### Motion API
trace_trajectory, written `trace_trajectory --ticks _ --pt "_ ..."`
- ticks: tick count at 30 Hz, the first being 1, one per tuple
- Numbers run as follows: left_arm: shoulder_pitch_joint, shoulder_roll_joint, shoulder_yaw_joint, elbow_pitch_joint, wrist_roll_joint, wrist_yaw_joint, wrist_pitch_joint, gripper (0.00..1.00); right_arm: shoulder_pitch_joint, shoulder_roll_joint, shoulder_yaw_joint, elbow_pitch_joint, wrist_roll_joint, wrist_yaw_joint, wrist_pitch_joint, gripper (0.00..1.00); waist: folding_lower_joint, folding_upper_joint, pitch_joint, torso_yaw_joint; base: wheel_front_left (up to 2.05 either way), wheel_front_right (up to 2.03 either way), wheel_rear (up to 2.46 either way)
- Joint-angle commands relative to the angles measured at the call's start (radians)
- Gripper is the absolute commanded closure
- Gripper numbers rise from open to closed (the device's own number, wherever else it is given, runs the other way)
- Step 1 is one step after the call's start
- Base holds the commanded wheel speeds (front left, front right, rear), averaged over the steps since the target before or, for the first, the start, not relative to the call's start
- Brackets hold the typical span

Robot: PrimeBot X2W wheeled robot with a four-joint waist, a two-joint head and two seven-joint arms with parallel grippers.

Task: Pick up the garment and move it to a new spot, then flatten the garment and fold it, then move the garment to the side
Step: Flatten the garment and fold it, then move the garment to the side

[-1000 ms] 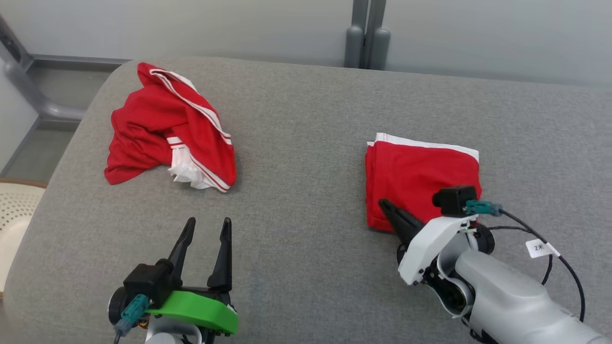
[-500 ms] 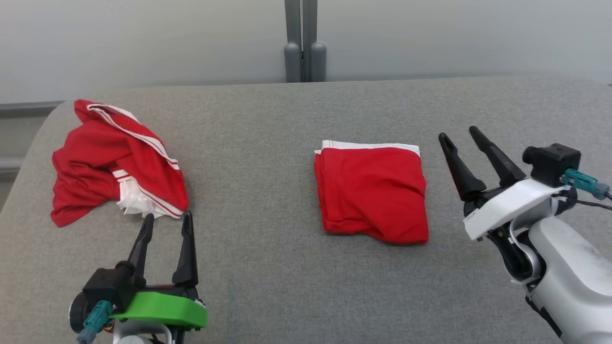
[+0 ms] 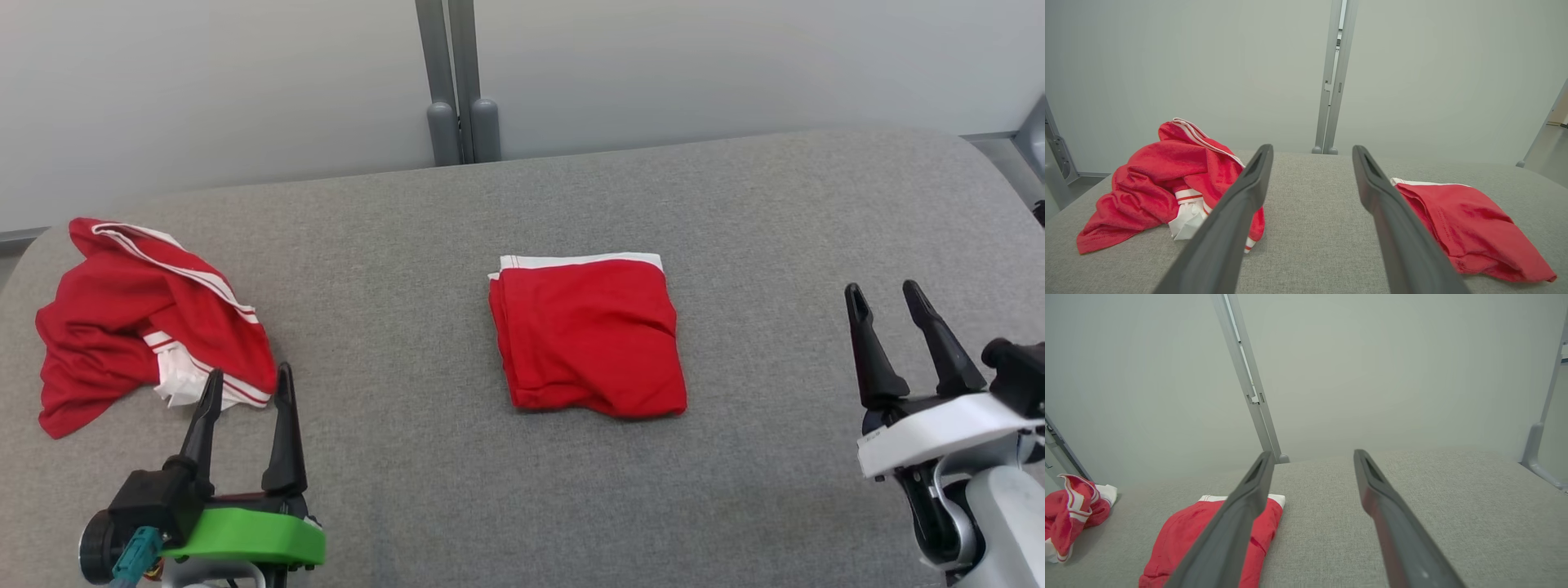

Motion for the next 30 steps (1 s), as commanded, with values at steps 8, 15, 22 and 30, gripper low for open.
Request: trace_trajectory --ticks 8,15,22,30 --pt "0.038 -0.004 0.01 0.006 0.016 0.004 -0.003 0.0 0.123 0.071 -0.086 -0.052 -0.093 0.0 -0.003 0.0 0.0 0.0 0.003 -0.002 0.0 0.0 0.0" --pt "0.022 -0.007 -0.001 0.028 0.038 -0.006 -0.003 0.0 0.124 0.077 -0.082 -0.049 -0.15 0.0 -0.003 0.0 0.0 0.0 0.011 0.0 0.0 0.0 0.0" --pt "0.005 -0.009 -0.006 0.038 0.048 -0.011 -0.003 0.0 0.096 0.075 -0.07 -0.034 -0.159 0.0 -0.003 0.0 0.0 0.0 0.013 0.01 0.0 0.0 0.0" --pt "-0.018 -0.012 -0.01 0.034 0.051 -0.014 -0.003 0.0 -0.025 0.07 0.01 0.044 -0.13 0.0 0.046 0.0 0.0 0.0 0.046 0.029 0.0 0.0 0.0"
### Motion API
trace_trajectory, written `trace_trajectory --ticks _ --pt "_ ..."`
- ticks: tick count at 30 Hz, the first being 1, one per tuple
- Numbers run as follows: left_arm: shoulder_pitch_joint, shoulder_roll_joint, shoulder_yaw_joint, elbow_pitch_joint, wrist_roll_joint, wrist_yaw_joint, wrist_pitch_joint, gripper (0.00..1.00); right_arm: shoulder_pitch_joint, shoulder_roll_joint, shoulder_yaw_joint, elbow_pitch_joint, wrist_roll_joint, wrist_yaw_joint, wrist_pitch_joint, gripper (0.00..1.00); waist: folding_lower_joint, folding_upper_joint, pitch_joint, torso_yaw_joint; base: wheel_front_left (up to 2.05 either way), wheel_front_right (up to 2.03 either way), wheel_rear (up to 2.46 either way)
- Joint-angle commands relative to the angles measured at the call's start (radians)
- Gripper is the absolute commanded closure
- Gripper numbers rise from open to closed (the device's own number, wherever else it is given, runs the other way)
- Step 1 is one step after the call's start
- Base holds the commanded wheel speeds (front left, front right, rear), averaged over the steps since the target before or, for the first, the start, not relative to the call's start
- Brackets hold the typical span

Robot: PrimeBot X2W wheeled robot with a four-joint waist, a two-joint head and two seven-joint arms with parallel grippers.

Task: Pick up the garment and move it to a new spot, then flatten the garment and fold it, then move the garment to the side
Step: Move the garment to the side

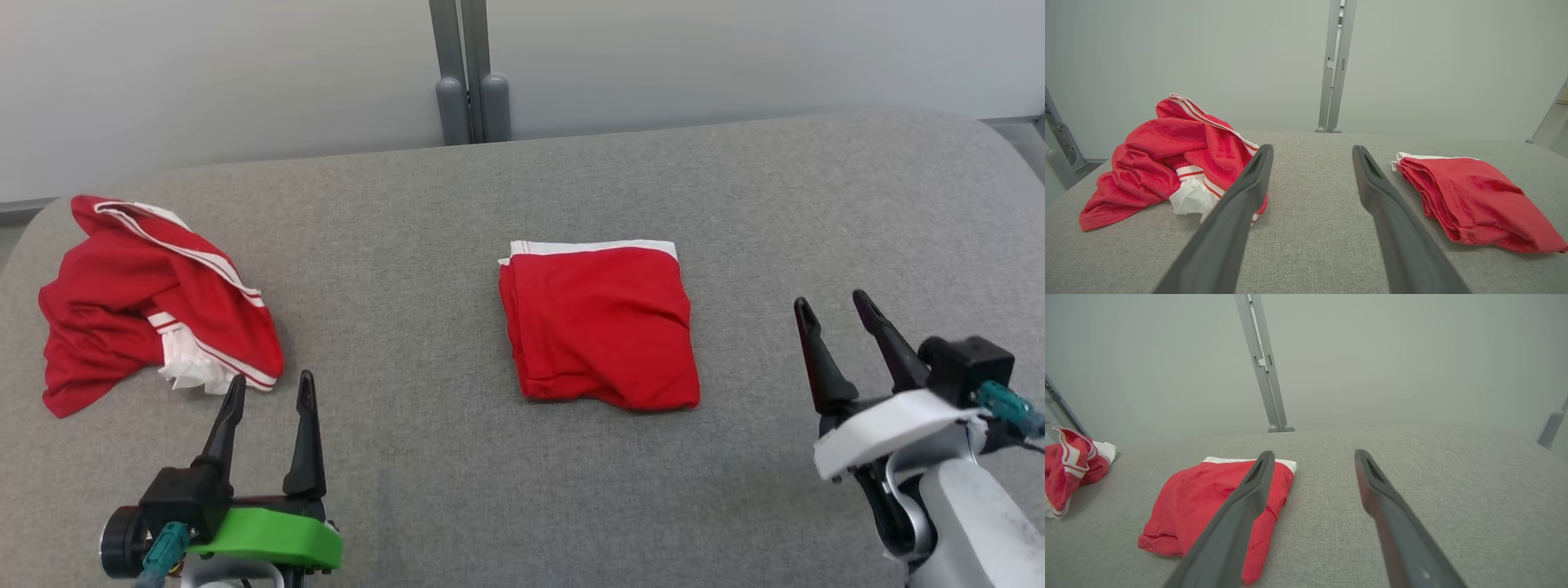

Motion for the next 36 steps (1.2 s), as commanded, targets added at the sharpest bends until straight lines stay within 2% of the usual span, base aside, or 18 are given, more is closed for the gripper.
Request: trace_trajectory --ticks 1,6,12,16,22,29,30,32,36 --pt "-0.024 0.001 -0.004 0.0 0.005 -0.005 -0.003 0.0 -0.047 -0.006 0.015 0.02 0.014 0.0 0.016 0.0 0.0 0.0 0.016 0.02 0.0 0.0 0.0" --pt "-0.048 0.0 -0.019 0.005 0.004 -0.007 -0.003 0.0 -0.177 -0.024 0.05 0.134 0.048 0.0 0.119 0.0 0.0 0.0 0.049 0.076 0.0 0.0 0.0" --pt "-0.068 -0.002 -0.036 0.012 -0.004 -0.001 -0.003 0.0 -0.324 -0.002 0.075 0.324 0.104 0.0 0.348 0.0 0.0 0.0 0.096 0.152 0.0 0.0 0.0" --pt "-0.085 -0.003 -0.055 0.014 -0.015 0.0 -0.003 0.0 -0.388 0.001 0.06 0.429 0.131 0.0 0.455 0.0 0.0 0.0 0.123 0.206 0.0 0.0 0.0" --pt "-0.1 -0.003 -0.084 0.02 -0.031 0.011 -0.003 0.0 -0.449 0.01 0.016 0.562 0.159 0.0 0.53 0.0 0.0 0.0 0.152 0.277 0.0 0.0 0.0" --pt "-0.1 -0.003 -0.1 0.025 -0.043 0.021 -0.003 0.0 -0.465 0.025 0.005 0.654 0.175 0.001 0.547 0.0 0.0 0.0 0.157 0.297 0.0 0.0 0.0" --pt "-0.1 -0.003 -0.099 0.025 -0.043 0.023 -0.003 0.0 -0.466 0.025 0.012 0.652 0.174 0.001 0.534 0.2 0.0 0.0 0.156 0.295 0.0 0.0 0.0" --pt "-0.097 -0.003 -0.098 0.026 -0.039 0.024 -0.003 0.0 -0.466 0.026 0.021 0.651 0.18 0.001 0.511 1.0 0.0 0.0 0.151 0.285 0.0 0.0 0.0" --pt "-0.097 -0.003 -0.098 0.023 -0.023 0.019 -0.003 0.0 -0.47 0.017 0.039 0.649 0.185 0.0 0.473 1.0 0.0 0.0 0.139 0.257 0.0 0.0 0.0"
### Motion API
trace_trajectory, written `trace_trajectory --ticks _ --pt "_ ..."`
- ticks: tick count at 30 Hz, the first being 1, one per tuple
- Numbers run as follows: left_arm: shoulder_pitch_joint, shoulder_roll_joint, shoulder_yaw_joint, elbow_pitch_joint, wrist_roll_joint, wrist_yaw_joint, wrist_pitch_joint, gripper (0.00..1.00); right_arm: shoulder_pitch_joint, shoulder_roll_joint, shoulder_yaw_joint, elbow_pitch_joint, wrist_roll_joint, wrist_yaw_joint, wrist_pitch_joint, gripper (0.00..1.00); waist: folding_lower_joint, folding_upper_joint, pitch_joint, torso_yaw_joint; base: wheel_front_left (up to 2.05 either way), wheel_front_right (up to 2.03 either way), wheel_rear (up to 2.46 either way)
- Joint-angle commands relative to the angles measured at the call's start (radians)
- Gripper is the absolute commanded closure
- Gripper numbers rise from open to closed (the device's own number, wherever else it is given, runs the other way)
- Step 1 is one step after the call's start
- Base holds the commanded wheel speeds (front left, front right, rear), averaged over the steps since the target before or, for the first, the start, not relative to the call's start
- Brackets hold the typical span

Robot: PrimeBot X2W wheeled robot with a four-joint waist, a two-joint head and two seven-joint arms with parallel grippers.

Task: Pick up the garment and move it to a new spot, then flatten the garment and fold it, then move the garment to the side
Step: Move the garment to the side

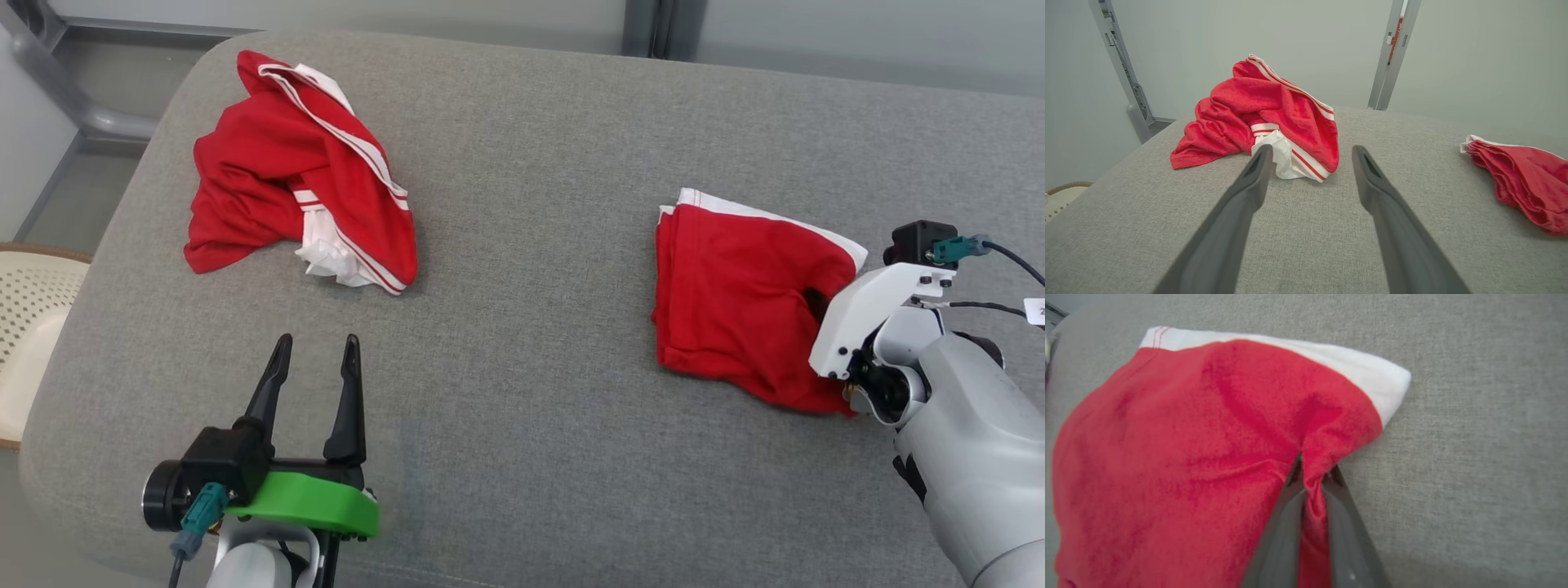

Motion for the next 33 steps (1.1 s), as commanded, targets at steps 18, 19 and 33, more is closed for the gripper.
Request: trace_trajectory --ticks 18,19,33 --pt "-0.046 0.006 -0.051 -0.002 0.025 -0.035 -0.003 0.0 -0.011 -0.038 0.14 -0.08 0.093 0.0 -0.114 1.0 0.0 0.0 -0.041 -0.32 0.0 0.0 0.0" --pt "-0.05 0.007 -0.054 -0.001 0.027 -0.036 -0.003 0.0 -0.015 -0.034 0.148 -0.085 0.099 0.0 -0.12 1.0 0.0 0.0 -0.038 -0.345 0.0 0.0 0.0" --pt "-0.121 0.021 -0.117 0.026 0.044 -0.048 -0.002 0.0 -0.048 -0.062 0.223 -0.098 0.162 0.0 -0.187 1.0 0.0 0.0 0.027 -0.531 0.0 0.0 0.0"
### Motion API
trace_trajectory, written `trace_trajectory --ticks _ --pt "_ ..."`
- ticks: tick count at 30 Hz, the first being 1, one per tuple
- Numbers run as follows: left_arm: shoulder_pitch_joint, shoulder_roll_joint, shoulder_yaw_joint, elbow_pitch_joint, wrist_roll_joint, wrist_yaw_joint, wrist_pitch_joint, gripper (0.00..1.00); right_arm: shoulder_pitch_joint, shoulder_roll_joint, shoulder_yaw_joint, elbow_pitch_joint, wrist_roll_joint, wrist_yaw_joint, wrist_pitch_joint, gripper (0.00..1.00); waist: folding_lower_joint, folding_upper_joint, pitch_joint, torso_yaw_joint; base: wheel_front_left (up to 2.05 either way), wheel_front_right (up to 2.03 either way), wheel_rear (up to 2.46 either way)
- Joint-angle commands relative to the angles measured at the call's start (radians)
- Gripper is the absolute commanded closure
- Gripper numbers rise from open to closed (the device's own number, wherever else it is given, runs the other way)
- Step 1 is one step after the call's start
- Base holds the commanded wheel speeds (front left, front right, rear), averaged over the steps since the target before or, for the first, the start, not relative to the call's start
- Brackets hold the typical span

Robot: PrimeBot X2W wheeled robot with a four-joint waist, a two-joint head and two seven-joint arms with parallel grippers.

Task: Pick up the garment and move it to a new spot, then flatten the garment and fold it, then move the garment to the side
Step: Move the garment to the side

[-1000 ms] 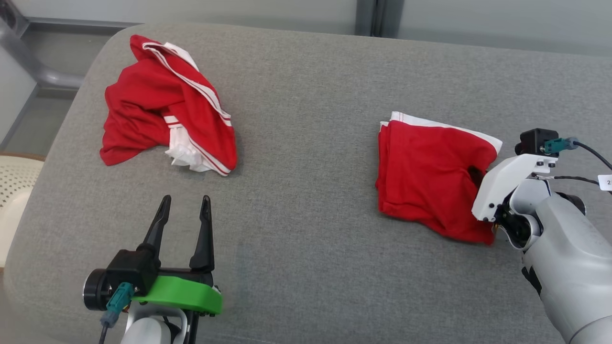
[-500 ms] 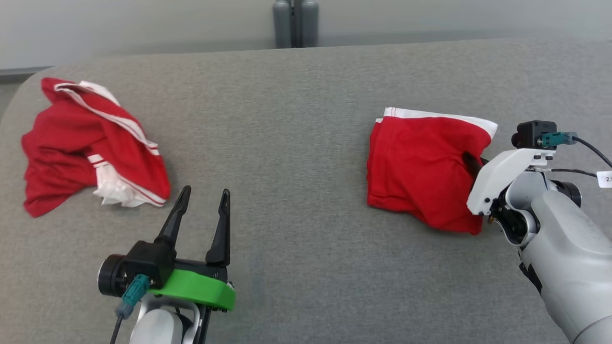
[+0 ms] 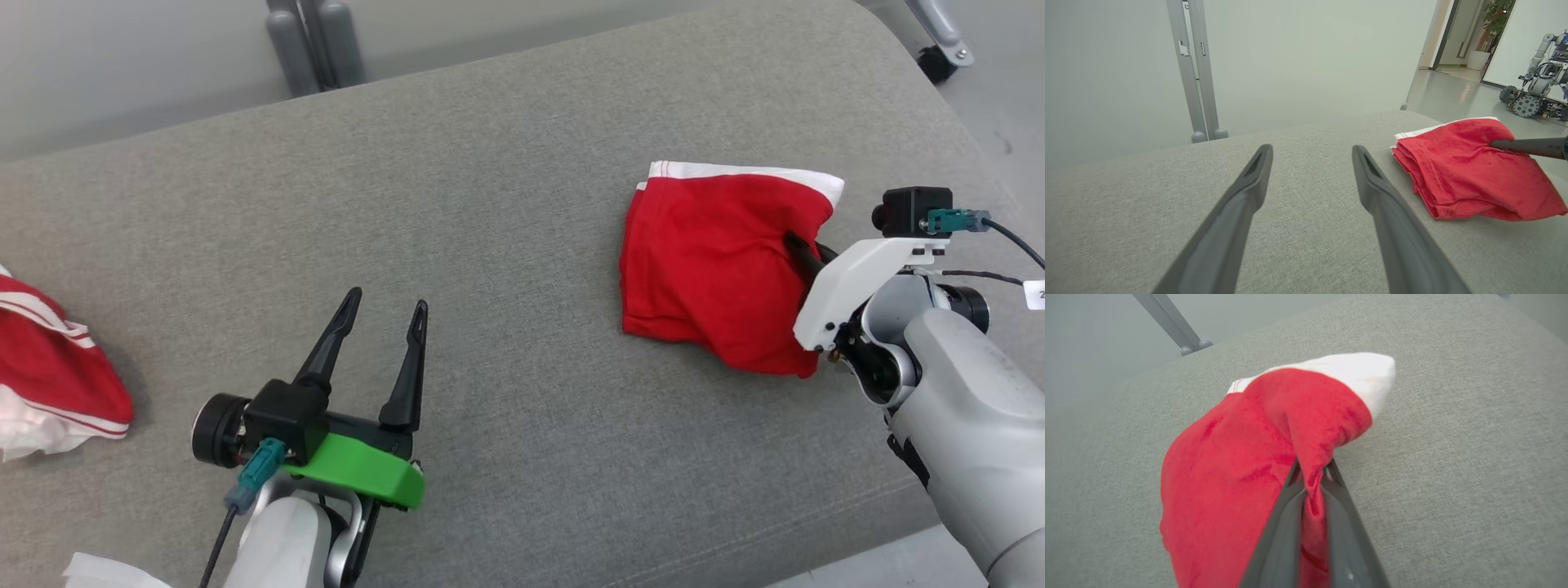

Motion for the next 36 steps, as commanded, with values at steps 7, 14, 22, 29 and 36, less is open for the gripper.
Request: trace_trajectory --ticks 7,14,22,29,36 --pt "-0.066 0.036 -0.026 0.002 0.015 -0.006 0.001 0.0 -0.083 -0.067 0.071 -0.013 0.01 0.0 -0.016 1.0 0.0 0.0 0.124 -0.046 0.0 0.0 0.0" --pt "-0.13 0.058 -0.046 -0.015 0.026 -0.007 0.018 0.0 -0.209 -0.187 0.153 0.015 -0.015 0.0 -0.027 1.0 0.0 0.0 0.252 0.016 0.0 0.0 0.0" --pt "-0.185 0.073 -0.057 -0.044 0.036 -0.004 0.029 0.0 -0.378 -0.345 0.248 0.097 -0.091 0.0 -0.034 1.0 0.0 0.0 0.376 0.082 0.0 0.0 0.0" --pt "-0.204 0.071 -0.061 -0.037 0.031 0.002 0.021 0.0 -0.483 -0.393 0.299 0.223 -0.156 0.0 -0.041 1.0 0.0 0.0 0.408 0.114 0.0 0.0 0.0" --pt "-0.186 0.062 -0.063 -0.01 0.017 0.009 0.008 0.0 -0.521 -0.358 0.277 0.355 -0.185 0.0 -0.114 0.0 0.0 0.0 0.358 0.119 0.0 0.0 0.0"
